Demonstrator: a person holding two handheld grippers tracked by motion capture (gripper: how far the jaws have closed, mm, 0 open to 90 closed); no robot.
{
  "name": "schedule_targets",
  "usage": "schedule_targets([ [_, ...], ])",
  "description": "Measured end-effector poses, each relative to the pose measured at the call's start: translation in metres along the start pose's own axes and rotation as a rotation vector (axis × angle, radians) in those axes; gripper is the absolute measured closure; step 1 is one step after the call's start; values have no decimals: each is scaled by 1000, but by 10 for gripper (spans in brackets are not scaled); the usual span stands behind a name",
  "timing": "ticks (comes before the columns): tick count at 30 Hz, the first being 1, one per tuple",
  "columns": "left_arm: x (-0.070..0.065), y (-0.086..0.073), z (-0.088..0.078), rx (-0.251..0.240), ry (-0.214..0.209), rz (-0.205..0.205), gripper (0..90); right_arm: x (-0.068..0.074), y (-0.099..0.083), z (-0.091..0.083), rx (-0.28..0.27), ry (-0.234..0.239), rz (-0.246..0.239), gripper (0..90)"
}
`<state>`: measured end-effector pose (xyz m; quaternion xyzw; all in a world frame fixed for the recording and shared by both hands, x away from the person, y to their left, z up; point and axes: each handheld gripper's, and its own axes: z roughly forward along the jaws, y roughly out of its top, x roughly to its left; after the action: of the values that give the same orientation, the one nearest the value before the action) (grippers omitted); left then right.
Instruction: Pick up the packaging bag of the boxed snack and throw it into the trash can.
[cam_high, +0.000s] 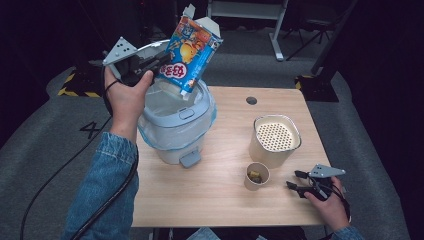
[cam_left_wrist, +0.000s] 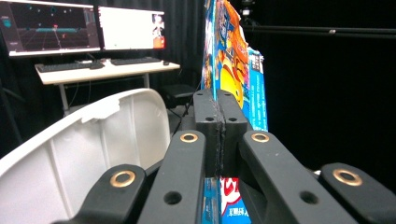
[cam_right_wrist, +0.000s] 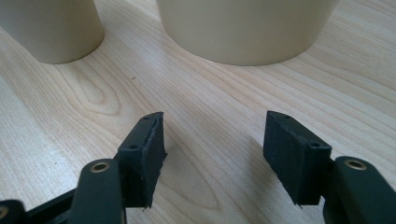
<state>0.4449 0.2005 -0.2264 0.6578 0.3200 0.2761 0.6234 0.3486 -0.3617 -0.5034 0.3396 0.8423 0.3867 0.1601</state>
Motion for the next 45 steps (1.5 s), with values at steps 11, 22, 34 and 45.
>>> schedule_targets([
  [11, 2, -9, 9, 33, 21, 14, 893, 0, 0, 0, 0, -3, 2, 394],
  [22, -3, -11, 13, 68, 22, 28, 892, 0, 0, 0, -1, -3, 2, 393],
  [34, -15, -3, 1, 86, -21, 35, 442, 0, 0, 0, 0, -2, 3, 394],
  [45, -30, -4, -35, 180, -91, 116, 431, 0, 0, 0, 0, -2, 3, 393],
])
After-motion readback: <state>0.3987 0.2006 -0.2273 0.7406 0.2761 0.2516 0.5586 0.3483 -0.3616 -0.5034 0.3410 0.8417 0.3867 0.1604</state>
